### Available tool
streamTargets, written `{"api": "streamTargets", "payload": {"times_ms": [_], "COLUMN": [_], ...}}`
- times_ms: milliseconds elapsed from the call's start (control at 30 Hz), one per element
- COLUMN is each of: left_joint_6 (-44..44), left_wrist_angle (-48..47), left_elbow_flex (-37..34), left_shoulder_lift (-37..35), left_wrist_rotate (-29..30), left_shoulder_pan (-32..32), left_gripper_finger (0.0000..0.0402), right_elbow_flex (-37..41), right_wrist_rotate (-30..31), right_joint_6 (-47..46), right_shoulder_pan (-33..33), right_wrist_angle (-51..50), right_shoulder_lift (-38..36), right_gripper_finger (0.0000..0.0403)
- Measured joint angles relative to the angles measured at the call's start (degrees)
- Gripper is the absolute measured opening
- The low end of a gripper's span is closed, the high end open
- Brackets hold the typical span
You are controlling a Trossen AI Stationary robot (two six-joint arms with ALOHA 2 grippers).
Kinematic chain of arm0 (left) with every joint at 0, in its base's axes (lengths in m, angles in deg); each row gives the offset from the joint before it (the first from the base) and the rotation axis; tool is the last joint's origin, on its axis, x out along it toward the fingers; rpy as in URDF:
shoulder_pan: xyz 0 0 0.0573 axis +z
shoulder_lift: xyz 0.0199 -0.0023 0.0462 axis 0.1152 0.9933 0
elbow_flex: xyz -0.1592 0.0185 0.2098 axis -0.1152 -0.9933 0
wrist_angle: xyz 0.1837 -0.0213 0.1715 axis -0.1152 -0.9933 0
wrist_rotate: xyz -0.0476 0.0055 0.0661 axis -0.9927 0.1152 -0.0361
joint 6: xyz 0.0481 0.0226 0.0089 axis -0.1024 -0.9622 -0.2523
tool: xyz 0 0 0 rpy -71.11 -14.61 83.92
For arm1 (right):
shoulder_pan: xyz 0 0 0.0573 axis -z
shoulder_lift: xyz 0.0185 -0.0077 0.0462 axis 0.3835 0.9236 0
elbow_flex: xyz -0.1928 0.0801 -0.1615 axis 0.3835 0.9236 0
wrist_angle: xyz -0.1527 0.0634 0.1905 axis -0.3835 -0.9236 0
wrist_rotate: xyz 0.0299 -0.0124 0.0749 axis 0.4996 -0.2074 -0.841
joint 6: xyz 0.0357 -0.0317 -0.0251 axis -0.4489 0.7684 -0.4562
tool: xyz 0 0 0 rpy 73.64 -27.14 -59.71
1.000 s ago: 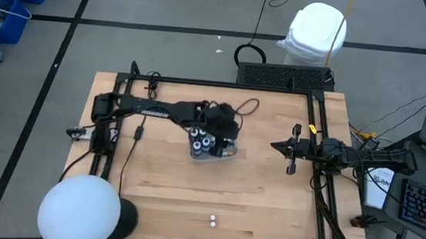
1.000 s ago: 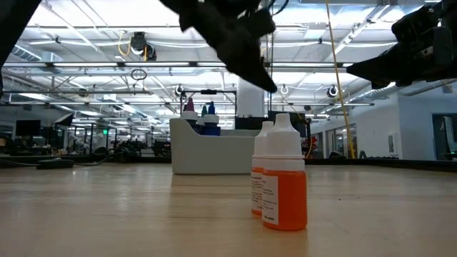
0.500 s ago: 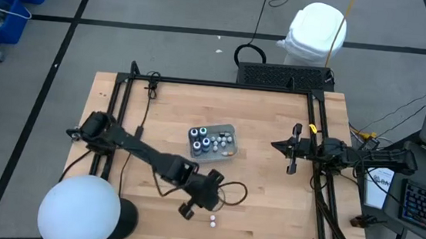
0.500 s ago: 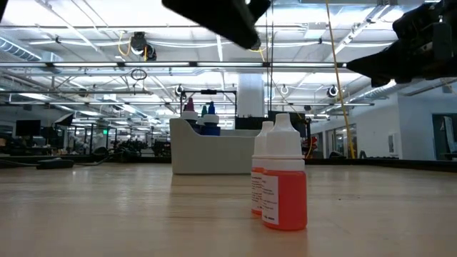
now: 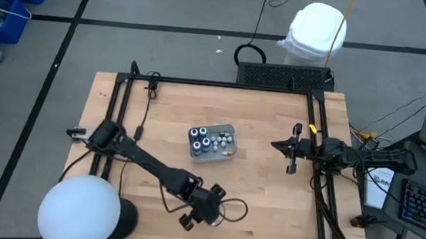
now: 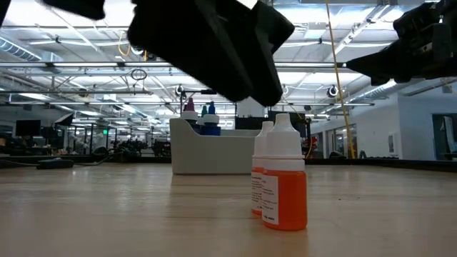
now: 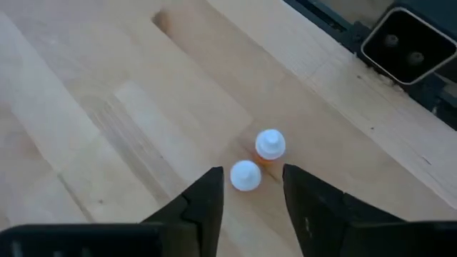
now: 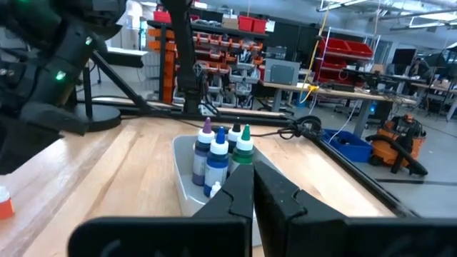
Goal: Pick & Place food coloring
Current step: Put the small orange food coloring bottle into the gray bin
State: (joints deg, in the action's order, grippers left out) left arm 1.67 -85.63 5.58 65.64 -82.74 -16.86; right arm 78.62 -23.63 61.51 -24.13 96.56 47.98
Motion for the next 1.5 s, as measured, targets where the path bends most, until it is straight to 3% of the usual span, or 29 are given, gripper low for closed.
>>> {"api": "streamTargets", "payload": {"times_ms": [267, 667, 933, 1500], "left_joint_6": [3.66, 1.05, 0.21, 0.01], "left_wrist_angle": [4.07, 3.29, 4.06, 4.36], "left_elbow_flex": [0.02, 0.0, 0.0, 0.02], "left_shoulder_lift": [1.72, 3.52, 4.1, 4.48], "left_wrist_rotate": [0.35, -0.29, -3.11, -2.7], "left_shoulder_pan": [0.67, 0.73, 0.67, 1.0], "left_gripper_finger": [0.0166, 0.0192, 0.0179, 0.0121], "right_elbow_flex": [0.0, 0.0, 0.0, -0.02], "right_wrist_rotate": [0.0, 0.02, 0.02, 0.04], "right_joint_6": [0.44, 0.76, 1.27, 1.49], "right_shoulder_pan": [0.0, 0.0, 0.0, 0.0], "right_wrist_angle": [-0.42, -0.76, -0.47, -0.33], "right_shoulder_lift": [0.24, 1.05, 1.26, 1.26], "right_gripper_finger": [0.0, 0.0, 0.0, 0.0]}}
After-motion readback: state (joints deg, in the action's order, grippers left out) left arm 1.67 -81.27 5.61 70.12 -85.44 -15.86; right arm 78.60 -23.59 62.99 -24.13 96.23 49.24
